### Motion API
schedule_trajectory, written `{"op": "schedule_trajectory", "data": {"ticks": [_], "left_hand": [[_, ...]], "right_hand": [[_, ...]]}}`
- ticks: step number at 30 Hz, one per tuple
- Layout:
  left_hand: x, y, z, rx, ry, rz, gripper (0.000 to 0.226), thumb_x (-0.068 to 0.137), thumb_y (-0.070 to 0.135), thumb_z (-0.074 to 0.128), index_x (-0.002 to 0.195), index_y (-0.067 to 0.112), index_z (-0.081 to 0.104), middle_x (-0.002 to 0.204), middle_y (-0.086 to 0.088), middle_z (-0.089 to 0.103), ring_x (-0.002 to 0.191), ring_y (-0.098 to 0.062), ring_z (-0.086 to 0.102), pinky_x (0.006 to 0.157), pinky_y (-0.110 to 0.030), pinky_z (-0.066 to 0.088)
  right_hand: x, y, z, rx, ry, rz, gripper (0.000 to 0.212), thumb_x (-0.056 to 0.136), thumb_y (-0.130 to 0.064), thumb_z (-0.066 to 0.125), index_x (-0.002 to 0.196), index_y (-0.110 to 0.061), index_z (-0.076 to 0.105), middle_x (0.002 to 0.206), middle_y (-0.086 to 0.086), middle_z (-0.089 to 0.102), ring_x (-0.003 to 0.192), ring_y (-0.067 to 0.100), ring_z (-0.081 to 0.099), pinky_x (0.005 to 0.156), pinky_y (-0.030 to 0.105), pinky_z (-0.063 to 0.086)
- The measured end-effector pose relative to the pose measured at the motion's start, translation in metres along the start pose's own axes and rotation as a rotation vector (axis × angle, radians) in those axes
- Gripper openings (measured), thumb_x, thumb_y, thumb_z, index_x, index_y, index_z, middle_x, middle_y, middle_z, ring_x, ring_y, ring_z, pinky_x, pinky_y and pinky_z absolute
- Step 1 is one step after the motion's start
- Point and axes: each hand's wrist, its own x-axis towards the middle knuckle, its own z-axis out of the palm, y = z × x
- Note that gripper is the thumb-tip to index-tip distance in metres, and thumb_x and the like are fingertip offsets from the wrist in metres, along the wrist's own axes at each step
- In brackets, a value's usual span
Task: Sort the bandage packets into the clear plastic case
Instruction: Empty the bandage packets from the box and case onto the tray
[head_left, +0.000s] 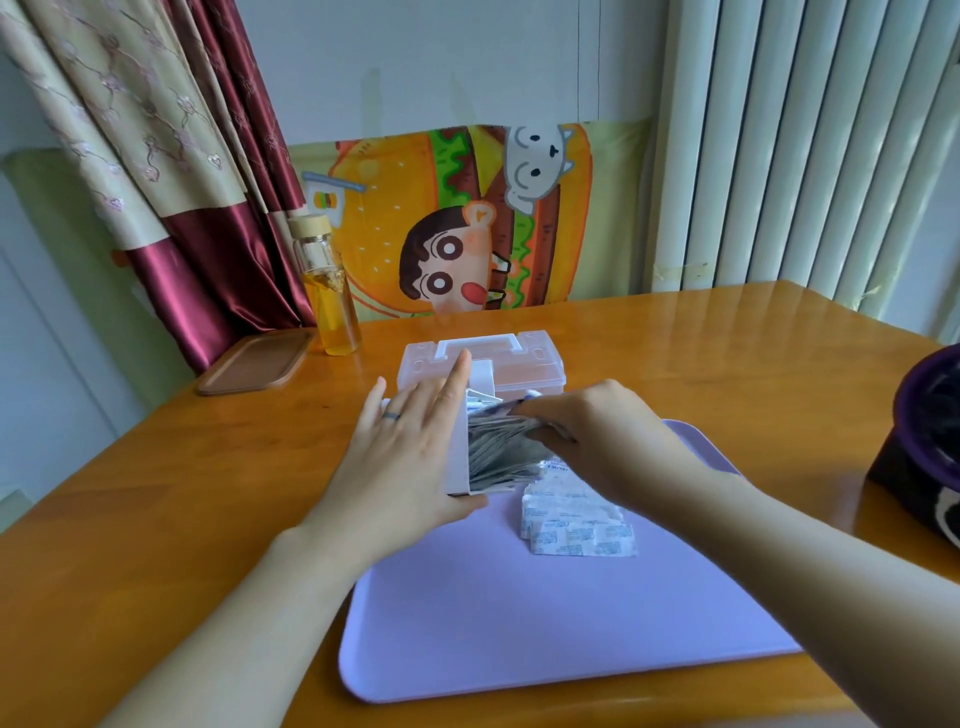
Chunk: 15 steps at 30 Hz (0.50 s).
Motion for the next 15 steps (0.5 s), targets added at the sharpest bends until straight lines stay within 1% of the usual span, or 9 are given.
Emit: {"op": "schedule_trajectory", "data": {"ticks": [2,3,5,7,10,11,12,13,15], "left_hand": [[-0.001,-0.005,0.001,0.046,-0.033,-0.035,0.129,0.068,0.072,0.06,0.138,0.023,-0.036,0.149,0.002,0.029,0.138,-0.019,0.027,0.117,-0.042,0.005],[-0.002,-0.007,0.002,0.058,-0.059,-0.054,0.128,0.069,0.072,0.058,0.134,0.022,-0.04,0.15,0.002,0.026,0.138,-0.018,0.026,0.117,-0.042,0.004],[-0.002,-0.008,0.003,0.078,-0.101,-0.083,0.127,0.07,0.073,0.056,0.128,0.022,-0.044,0.15,0.004,0.023,0.138,-0.018,0.024,0.118,-0.043,0.004],[-0.001,-0.008,0.003,0.092,-0.118,-0.092,0.126,0.07,0.073,0.057,0.129,0.022,-0.043,0.149,0.004,0.025,0.137,-0.018,0.026,0.118,-0.045,0.004],[-0.004,-0.011,0.007,0.091,-0.082,-0.093,0.129,0.066,0.069,0.065,0.137,0.02,-0.031,0.143,0.001,0.036,0.132,-0.022,0.037,0.116,-0.049,0.01],[-0.004,-0.014,0.008,0.103,-0.066,-0.091,0.13,0.063,0.068,0.068,0.141,0.019,-0.024,0.139,-0.001,0.042,0.129,-0.024,0.041,0.115,-0.05,0.014],[-0.004,-0.017,0.01,0.128,-0.052,-0.09,0.132,0.06,0.068,0.071,0.144,0.018,-0.017,0.134,-0.001,0.046,0.125,-0.024,0.046,0.113,-0.052,0.019],[-0.004,-0.02,0.012,0.159,-0.037,-0.091,0.133,0.057,0.068,0.073,0.148,0.017,-0.01,0.129,-0.002,0.05,0.121,-0.025,0.05,0.111,-0.053,0.024],[-0.004,-0.025,0.014,0.197,0.013,-0.086,0.134,0.051,0.069,0.075,0.151,0.014,0.004,0.121,-0.003,0.056,0.111,-0.026,0.057,0.105,-0.055,0.032]], "right_hand": [[-0.003,0.009,-0.002,0.07,-0.027,0.092,0.017,0.09,-0.016,0.06,0.102,-0.014,0.071,0.073,0.009,0.068,0.067,0.029,0.059,0.058,0.038,0.045],[-0.005,0.014,-0.001,0.104,-0.043,0.131,0.015,0.09,-0.016,0.059,0.097,-0.01,0.07,0.072,0.011,0.066,0.066,0.028,0.055,0.059,0.036,0.042],[-0.01,0.02,-0.001,0.167,-0.069,0.211,0.016,0.09,-0.017,0.058,0.089,-0.004,0.068,0.068,0.015,0.06,0.059,0.019,0.041,0.051,0.026,0.03],[-0.016,0.023,-0.001,0.209,-0.105,0.297,0.02,0.091,-0.018,0.058,0.084,-0.001,0.065,0.063,0.015,0.052,0.054,0.012,0.03,0.048,0.023,0.026],[-0.025,0.032,-0.001,0.275,-0.147,0.413,0.02,0.09,-0.02,0.059,0.076,-0.006,0.062,0.055,-0.001,0.046,0.046,0.008,0.031,0.043,0.019,0.026],[-0.028,0.036,-0.001,0.28,-0.167,0.449,0.021,0.09,-0.022,0.06,0.076,-0.006,0.061,0.056,-0.001,0.047,0.046,0.008,0.032,0.042,0.019,0.025],[-0.03,0.041,0.0,0.275,-0.201,0.483,0.022,0.089,-0.023,0.06,0.077,-0.004,0.061,0.058,0.001,0.049,0.047,0.007,0.034,0.043,0.019,0.025],[-0.033,0.047,0.003,0.265,-0.244,0.513,0.022,0.088,-0.024,0.061,0.079,-0.003,0.06,0.061,0.002,0.051,0.052,0.011,0.04,0.045,0.019,0.025],[-0.037,0.056,0.009,0.266,-0.339,0.572,0.017,0.086,-0.025,0.064,0.084,-0.009,0.061,0.068,-0.001,0.056,0.061,0.017,0.05,0.054,0.021,0.036]]}}
